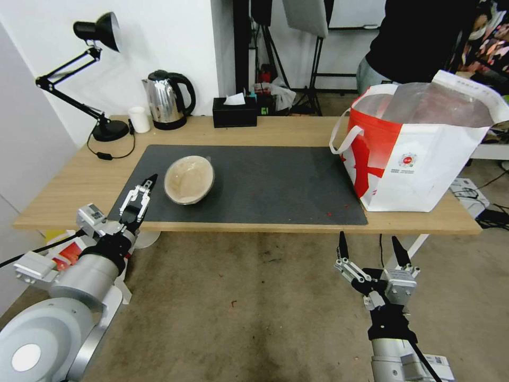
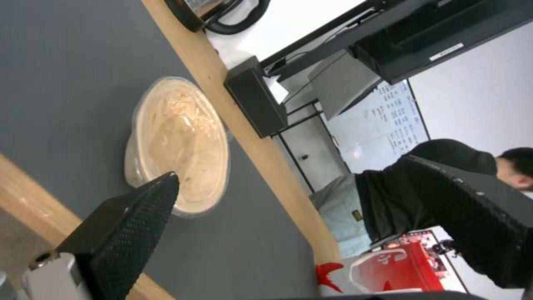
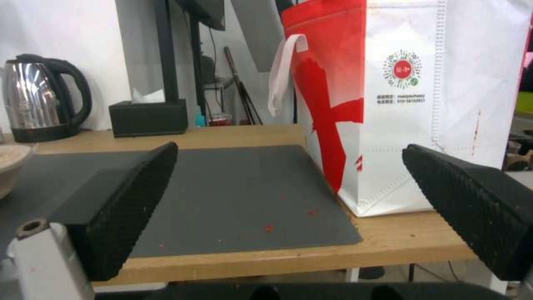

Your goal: Pick up the trash from the table and place it into the takeout bag.

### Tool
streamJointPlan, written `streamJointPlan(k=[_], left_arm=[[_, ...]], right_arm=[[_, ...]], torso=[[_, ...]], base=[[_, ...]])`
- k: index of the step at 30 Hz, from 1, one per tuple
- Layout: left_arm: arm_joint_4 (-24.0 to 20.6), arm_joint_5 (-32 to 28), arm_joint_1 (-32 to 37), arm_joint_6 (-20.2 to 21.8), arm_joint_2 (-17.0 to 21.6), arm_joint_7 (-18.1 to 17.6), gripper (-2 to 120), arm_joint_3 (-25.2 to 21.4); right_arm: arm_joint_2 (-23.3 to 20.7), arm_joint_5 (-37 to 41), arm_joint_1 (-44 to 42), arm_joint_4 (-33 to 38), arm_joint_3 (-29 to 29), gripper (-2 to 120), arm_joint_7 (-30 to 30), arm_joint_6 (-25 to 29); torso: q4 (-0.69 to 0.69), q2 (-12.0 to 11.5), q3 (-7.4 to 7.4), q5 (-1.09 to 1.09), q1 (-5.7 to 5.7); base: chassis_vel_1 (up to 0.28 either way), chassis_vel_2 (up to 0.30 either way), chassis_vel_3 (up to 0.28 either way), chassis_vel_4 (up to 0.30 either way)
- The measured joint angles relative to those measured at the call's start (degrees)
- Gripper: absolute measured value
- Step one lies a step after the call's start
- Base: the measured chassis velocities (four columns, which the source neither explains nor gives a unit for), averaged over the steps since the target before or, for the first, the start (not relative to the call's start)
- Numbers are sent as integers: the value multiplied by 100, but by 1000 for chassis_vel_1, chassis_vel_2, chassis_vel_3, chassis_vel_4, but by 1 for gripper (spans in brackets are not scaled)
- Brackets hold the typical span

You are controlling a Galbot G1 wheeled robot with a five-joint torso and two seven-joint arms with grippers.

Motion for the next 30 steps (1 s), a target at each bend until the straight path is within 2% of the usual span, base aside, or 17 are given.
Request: streamJointPlan(k=[5,15,21,30], left_arm=[[112,-240,-193,10,122,-68,100,-22],[325,-316,-362,52,340,-146,100,-85],[548,-503,-517,90,603,-148,100,-286],[930,-621,-840,122,786,-220,100,-212]], right_arm=[[0,0,0,0,0,100,0,0],[0,0,0,0,0,100,0,0],[0,0,0,0,0,100,0,0],[0,0,0,0,0,100,0,0]], torso=[[0,0,0,0,0],[0,0,0,0,0],[0,0,0,0,0],[0,0,0,-1,0]], base=[[0,0,0,0],[0,0,0,0],[0,0,0,0],[0,0,0,0]])
